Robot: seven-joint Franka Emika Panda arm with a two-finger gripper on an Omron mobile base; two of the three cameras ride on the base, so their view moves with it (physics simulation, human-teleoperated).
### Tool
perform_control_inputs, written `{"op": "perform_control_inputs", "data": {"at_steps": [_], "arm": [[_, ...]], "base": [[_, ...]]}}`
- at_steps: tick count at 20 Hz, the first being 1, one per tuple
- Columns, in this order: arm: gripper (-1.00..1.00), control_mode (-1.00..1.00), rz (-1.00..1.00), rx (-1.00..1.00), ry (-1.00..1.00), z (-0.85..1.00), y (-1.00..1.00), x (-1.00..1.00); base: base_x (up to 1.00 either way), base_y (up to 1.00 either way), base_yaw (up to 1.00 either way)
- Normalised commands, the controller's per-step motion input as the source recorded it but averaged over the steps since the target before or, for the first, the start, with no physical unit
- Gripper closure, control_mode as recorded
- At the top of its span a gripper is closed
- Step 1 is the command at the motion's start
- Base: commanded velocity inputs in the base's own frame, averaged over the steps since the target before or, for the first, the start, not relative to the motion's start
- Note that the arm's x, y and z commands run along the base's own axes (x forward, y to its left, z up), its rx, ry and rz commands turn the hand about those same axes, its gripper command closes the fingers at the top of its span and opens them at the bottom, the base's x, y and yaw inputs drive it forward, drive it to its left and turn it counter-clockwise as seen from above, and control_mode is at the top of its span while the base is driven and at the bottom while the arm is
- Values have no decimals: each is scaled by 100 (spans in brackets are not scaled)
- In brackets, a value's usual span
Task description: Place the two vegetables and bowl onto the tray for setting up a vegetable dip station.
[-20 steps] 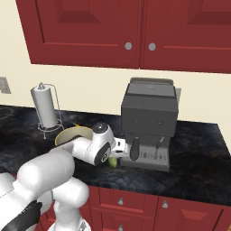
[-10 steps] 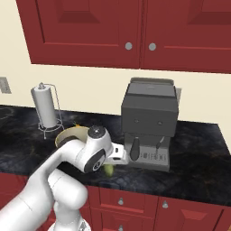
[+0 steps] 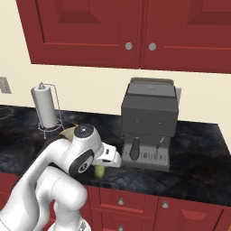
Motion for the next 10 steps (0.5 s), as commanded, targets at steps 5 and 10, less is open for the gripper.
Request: {"op": "perform_control_inputs", "data": {"at_steps": [5,10], "arm": [[100,-100,-2,0,0,61,8,0],[100,-100,0,0,0,51,14,-2]], "base": [[0,0,0],[0,0,0]]}}
